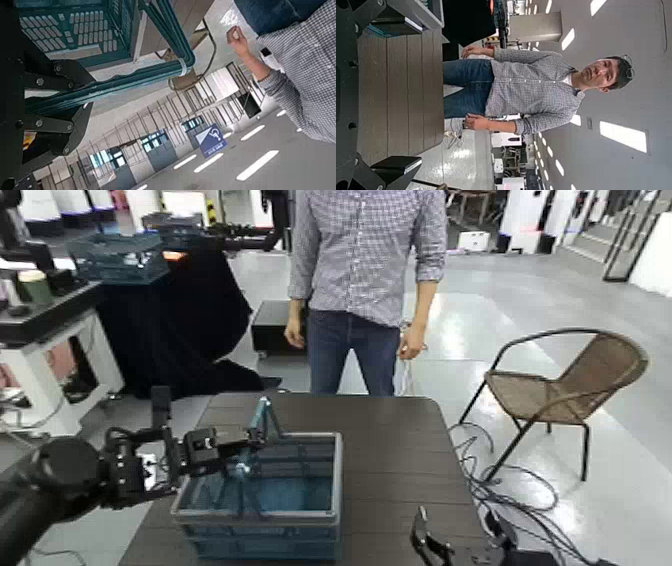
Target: Grasp the handle of the crate.
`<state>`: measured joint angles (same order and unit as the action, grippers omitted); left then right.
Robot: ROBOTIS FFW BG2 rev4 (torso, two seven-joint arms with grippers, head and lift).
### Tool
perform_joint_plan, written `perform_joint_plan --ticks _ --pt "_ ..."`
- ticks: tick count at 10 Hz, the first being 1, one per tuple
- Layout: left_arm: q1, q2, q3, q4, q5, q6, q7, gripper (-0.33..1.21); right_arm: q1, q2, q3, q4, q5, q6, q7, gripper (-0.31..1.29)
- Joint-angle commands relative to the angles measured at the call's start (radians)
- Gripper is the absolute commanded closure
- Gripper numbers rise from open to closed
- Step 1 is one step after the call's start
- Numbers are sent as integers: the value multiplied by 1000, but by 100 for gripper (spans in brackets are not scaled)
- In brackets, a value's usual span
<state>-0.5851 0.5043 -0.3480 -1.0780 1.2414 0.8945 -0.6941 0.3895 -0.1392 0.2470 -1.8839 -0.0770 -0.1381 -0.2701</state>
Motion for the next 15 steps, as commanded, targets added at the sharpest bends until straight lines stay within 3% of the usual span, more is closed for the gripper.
perform_joint_plan --ticks 1,8,15 --pt "82 -10 55 -115 35 24 42 119 0 0 2 -1 5 0 -9 15" --pt "284 -75 132 -435 208 67 258 119 3 -2 5 -4 8 -1 -37 15" --pt "407 -159 155 -516 251 77 312 119 5 1 5 -1 8 -1 -47 15"
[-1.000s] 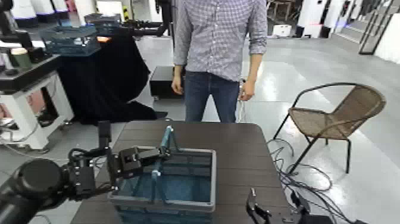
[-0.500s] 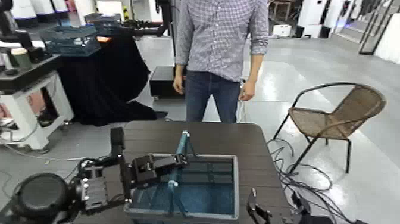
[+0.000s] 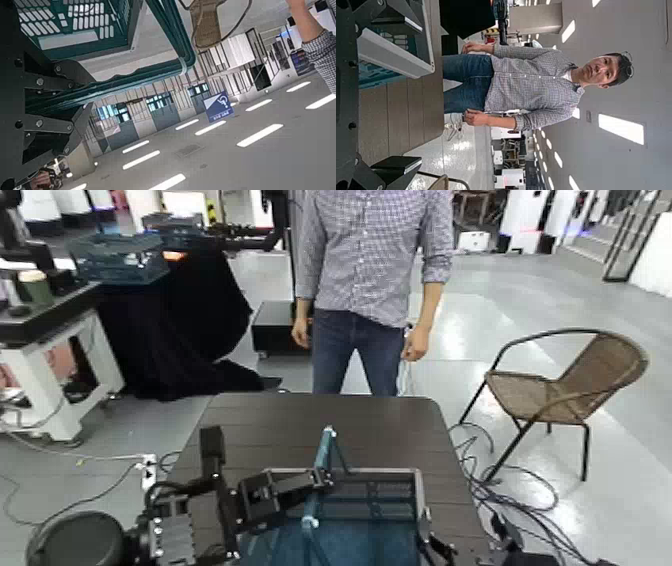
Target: Grasp the handle of the crate.
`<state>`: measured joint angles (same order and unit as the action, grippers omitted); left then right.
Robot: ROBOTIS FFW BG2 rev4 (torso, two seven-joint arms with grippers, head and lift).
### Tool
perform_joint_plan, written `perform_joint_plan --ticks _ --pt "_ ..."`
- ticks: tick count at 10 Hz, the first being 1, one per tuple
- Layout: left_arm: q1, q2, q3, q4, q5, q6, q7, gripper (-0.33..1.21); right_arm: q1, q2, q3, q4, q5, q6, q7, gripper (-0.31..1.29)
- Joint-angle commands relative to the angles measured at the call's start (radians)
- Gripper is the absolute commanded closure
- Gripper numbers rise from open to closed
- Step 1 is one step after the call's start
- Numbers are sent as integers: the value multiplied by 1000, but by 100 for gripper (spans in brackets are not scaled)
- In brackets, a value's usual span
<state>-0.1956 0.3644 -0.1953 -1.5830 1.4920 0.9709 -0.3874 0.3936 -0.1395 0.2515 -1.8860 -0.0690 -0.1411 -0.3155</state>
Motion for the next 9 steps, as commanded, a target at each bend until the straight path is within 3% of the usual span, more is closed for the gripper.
perform_joint_plan --ticks 1,9 --pt "22 -32 0 -18 1 0 10 119 1 1 0 1 0 5 -2 15" --pt "48 -50 -21 -49 25 12 12 119 2 1 -2 -4 11 9 3 15"
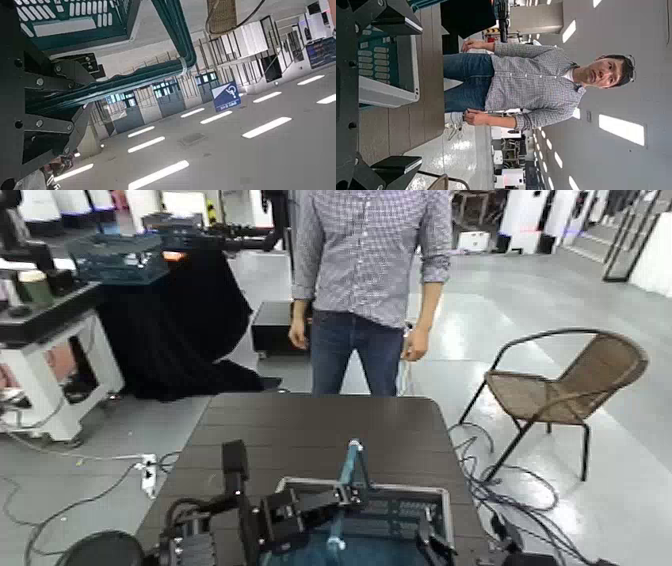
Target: Grasp the handle of the crate.
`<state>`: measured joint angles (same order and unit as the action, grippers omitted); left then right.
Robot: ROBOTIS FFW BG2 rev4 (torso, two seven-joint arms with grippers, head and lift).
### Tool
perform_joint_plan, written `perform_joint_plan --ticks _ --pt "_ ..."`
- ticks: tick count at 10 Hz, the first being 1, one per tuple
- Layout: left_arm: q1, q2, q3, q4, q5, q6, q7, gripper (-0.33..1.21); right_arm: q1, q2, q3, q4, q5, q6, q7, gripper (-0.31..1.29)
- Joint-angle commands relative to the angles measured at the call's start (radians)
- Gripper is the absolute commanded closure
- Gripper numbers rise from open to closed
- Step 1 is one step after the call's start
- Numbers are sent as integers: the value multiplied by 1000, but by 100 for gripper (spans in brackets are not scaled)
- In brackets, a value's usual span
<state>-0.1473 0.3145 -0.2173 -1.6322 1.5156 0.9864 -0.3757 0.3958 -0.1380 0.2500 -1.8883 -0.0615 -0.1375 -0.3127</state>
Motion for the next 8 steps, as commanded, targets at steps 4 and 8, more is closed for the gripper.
perform_joint_plan --ticks 4,8 --pt "-2 0 1 2 0 -6 0 119 -2 -2 0 -3 8 15 4 15" --pt "-2 -2 1 2 0 -9 -2 119 -2 -2 -3 -5 17 29 0 15"
